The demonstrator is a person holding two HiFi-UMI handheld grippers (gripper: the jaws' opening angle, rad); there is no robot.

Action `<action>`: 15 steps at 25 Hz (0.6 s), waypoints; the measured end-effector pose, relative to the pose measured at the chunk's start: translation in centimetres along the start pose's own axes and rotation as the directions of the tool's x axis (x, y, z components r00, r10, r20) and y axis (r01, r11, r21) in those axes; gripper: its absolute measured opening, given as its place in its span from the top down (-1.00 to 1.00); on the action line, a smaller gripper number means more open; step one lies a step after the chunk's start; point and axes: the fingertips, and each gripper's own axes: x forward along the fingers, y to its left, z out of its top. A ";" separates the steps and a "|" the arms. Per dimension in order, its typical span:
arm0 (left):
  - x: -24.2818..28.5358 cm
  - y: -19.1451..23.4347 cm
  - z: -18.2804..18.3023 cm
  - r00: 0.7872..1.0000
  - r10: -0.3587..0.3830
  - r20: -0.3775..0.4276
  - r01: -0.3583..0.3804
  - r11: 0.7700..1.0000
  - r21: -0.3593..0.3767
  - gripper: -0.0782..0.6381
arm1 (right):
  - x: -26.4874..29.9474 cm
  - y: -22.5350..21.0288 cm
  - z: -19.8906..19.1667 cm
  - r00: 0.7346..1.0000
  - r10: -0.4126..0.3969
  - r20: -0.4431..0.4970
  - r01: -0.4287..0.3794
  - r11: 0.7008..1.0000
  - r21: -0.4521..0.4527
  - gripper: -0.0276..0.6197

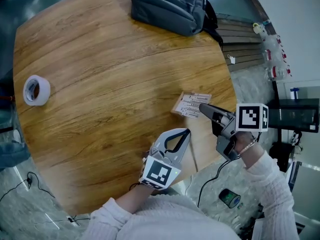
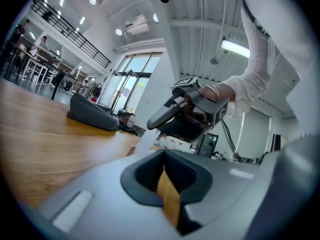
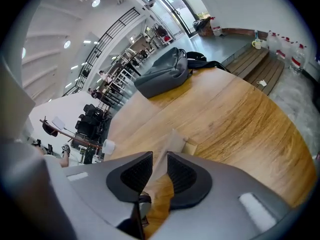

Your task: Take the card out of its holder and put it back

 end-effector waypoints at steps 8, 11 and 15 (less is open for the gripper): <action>-0.2 0.0 0.3 1.000 0.012 0.004 -0.012 1.000 0.008 0.76 | 0.2 0.4 0.2 0.999 -0.023 -0.024 0.023 1.000 0.006 0.78; -0.4 -0.2 0.4 1.000 0.014 0.007 -0.014 1.000 0.004 0.76 | 0.0 0.2 0.2 0.998 -0.057 -0.022 0.057 0.998 -0.026 0.91; -0.7 -0.2 0.8 1.000 0.024 0.012 -0.024 1.000 0.004 0.76 | -0.4 0.2 0.0 0.997 -0.070 -0.022 0.069 0.997 -0.046 0.91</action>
